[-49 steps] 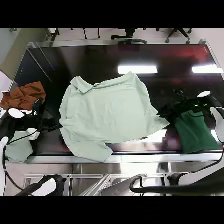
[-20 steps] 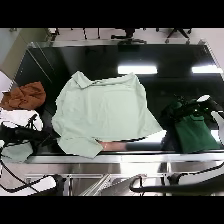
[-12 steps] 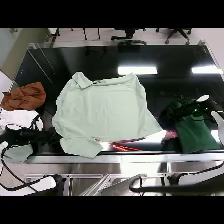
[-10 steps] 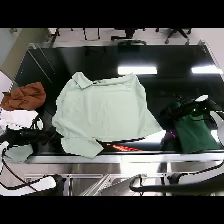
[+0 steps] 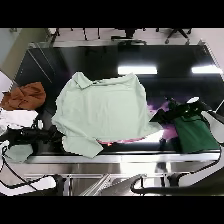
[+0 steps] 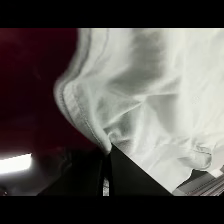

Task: Fold the shirts.

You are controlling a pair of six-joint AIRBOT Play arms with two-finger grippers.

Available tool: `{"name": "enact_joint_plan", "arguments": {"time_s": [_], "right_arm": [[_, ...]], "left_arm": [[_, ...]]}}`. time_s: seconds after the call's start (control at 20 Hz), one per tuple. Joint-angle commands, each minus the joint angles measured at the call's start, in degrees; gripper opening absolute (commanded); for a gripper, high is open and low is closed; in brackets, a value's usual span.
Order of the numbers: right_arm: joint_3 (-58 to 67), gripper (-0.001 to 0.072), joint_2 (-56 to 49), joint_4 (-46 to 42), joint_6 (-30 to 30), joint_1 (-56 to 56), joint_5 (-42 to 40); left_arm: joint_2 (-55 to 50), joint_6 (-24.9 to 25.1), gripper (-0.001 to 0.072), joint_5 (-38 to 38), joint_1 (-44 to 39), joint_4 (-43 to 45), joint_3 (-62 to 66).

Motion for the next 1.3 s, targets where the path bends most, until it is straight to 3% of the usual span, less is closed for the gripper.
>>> {"name": "enact_joint_plan", "arguments": {"time_s": [0.0, 0.05, 0.15, 0.35, 0.5, 0.6, 0.75, 0.9, 1.1, 1.25], "right_arm": [[0.0, 0.0077, 1.1, -2.3, -1.4, 1.4, 3.2], [0.3, 0.0020, 2.4, -1.2, -1.5, 1.3, 3.2], [1.8, 0.0020, 6.1, 3.6, -3.0, 1.3, 3.3], [12.5, 0.0019, 19.3, 23.6, -7.3, 1.2, 2.6], [26.3, 0.0019, 28.8, 30.7, -8.1, 1.2, -1.3], [35.1, 0.0019, 34.3, 30.6, -8.2, 1.2, -6.8], [43.4, 0.0019, 41.2, 27.2, -8.9, 1.2, -15.5], [45.0, 0.0020, 45.4, 18.0, -8.7, 1.2, -22.0], [43.8, 0.0019, 41.7, 10.3, -2.5, 1.2, -16.1], [38.9, 0.0018, 33.2, 10.6, -2.4, 1.4, -11.8]], "left_arm": [[0.4, 0.1, 0.0014, -7.3, 0.0, -1.7, 3.7], [1.6, 0.1, 0.0013, -10.1, 0.0, -3.5, 5.5], [6.3, 0.1, 0.0012, -14.2, 0.0, -9.4, 9.6], [21.1, 0.1, 0.0013, -19.5, 0.0, -27.9, 23.6], [31.2, -0.7, 0.0013, -17.4, 1.1, -38.6, 40.4], [36.0, -1.5, 0.0012, -11.6, 3.9, -43.4, 52.0], [40.2, -7.6, 0.0012, -0.9, 12.2, -39.1, 64.7], [37.7, -15.5, 0.0012, -3.5, 17.4, -32.8, 73.4], [27.8, -17.9, 0.0012, -16.7, 10.3, -22.8, 77.4], [20.7, -17.3, 0.0012, -18.0, -2.0, -15.3, 71.4]]}}
